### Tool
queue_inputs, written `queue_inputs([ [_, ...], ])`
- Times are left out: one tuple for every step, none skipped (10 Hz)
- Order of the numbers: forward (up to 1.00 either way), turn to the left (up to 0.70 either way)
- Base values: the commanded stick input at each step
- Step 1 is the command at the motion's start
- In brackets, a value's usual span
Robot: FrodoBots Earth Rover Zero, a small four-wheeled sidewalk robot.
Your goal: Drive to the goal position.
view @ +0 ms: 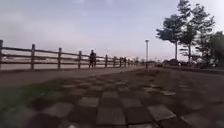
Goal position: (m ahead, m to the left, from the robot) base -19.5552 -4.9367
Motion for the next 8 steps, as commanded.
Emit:
queue_inputs([
  [1.00,0.09],
  [1.00,0.09],
  [1.00,0.09],
  [1.00,0.09],
  [1.00,0.09],
  [1.00,0.05],
  [1.00,-0.19],
  [1.00,-0.31],
])
